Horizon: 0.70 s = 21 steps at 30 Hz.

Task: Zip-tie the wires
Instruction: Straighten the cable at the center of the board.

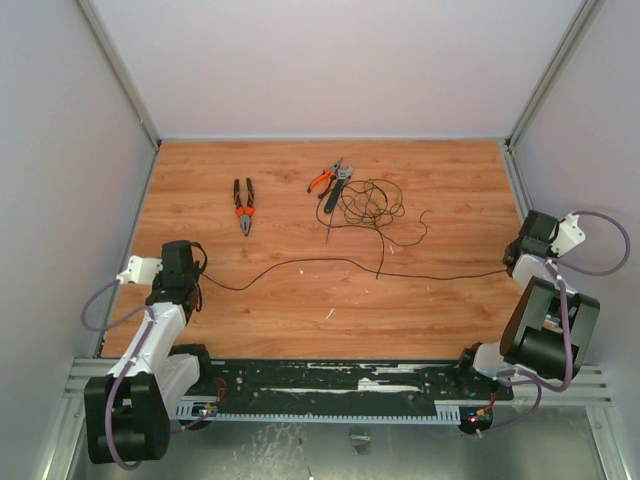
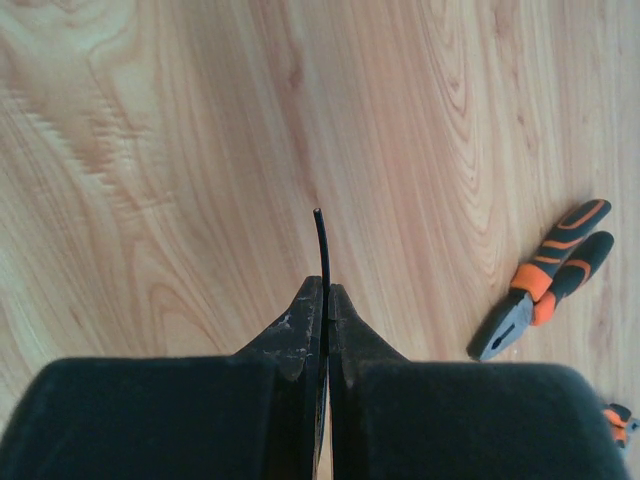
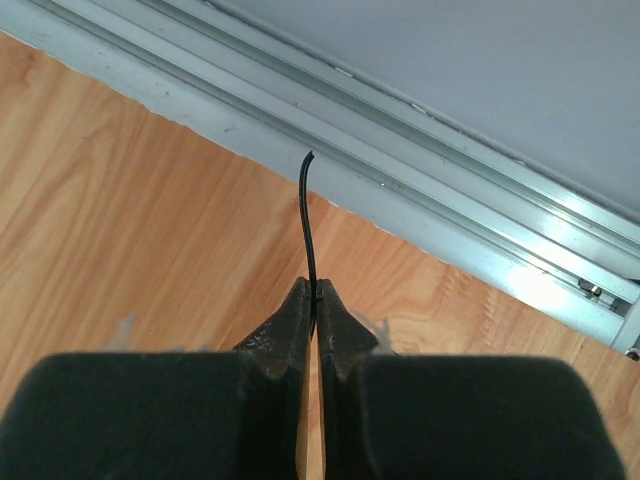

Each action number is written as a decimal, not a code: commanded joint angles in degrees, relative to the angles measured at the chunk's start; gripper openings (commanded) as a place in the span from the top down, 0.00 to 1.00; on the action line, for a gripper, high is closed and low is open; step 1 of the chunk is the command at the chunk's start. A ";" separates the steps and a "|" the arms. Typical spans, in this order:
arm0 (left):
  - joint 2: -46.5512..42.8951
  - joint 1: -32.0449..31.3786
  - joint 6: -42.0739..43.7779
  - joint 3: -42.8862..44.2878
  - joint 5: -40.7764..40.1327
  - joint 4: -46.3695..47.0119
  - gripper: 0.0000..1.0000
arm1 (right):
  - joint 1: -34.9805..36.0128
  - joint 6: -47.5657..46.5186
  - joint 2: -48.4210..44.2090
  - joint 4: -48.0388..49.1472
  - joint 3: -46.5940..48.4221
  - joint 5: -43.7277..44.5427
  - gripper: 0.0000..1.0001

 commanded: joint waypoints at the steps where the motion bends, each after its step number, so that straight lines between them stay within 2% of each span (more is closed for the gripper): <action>1: -0.43 0.43 3.70 -1.90 -4.85 7.08 1.00 | -0.47 -0.66 2.04 3.41 -0.83 3.61 1.00; 7: 3.80 0.48 5.18 -1.31 -8.27 8.33 1.00 | -0.48 0.08 4.15 3.75 -0.02 2.63 1.00; 10: 8.68 0.45 4.84 -0.48 -10.45 9.18 1.00 | -0.48 0.27 4.42 4.13 0.29 2.37 1.00; 15: 16.32 0.61 5.46 4.61 -13.41 8.04 1.00 | -0.49 0.28 5.39 4.10 1.27 1.82 1.00; 21: 20.48 0.56 8.15 10.12 -19.79 5.12 1.00 | -0.49 0.51 6.12 3.84 2.56 1.81 1.00</action>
